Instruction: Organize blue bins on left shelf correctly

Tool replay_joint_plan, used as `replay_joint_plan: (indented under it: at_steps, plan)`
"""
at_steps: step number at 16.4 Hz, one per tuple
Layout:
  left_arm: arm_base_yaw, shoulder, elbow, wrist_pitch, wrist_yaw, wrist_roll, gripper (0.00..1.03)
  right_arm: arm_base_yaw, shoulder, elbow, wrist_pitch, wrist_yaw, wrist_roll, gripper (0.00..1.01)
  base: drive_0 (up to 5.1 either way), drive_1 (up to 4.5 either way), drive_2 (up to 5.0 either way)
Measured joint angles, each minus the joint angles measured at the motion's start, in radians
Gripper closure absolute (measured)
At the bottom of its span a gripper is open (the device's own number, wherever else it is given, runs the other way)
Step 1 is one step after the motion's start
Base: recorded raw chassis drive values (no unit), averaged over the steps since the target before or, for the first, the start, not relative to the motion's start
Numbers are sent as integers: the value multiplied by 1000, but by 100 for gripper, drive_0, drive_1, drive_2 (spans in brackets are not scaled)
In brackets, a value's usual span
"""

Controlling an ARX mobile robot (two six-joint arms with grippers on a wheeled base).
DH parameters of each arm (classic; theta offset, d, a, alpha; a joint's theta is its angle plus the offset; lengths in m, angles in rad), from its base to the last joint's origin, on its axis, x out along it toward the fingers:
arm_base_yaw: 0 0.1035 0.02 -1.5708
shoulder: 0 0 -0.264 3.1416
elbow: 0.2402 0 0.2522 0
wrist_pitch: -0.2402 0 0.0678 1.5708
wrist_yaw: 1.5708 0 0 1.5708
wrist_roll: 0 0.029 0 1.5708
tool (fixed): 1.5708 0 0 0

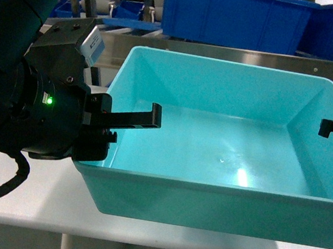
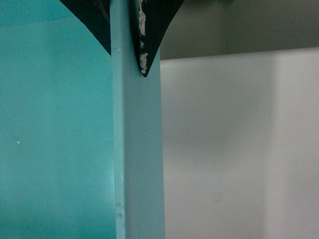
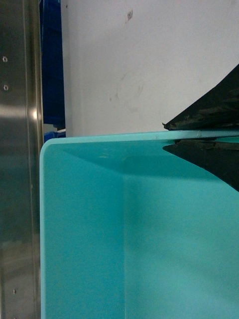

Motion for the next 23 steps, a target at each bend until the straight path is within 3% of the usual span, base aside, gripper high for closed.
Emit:
replay_joint_plan:
  at_steps: [23]
  plan:
    - [-1, 0, 0, 1, 0, 0, 101, -1, 0, 0, -3, 1, 3, 99, -496, 247, 232]
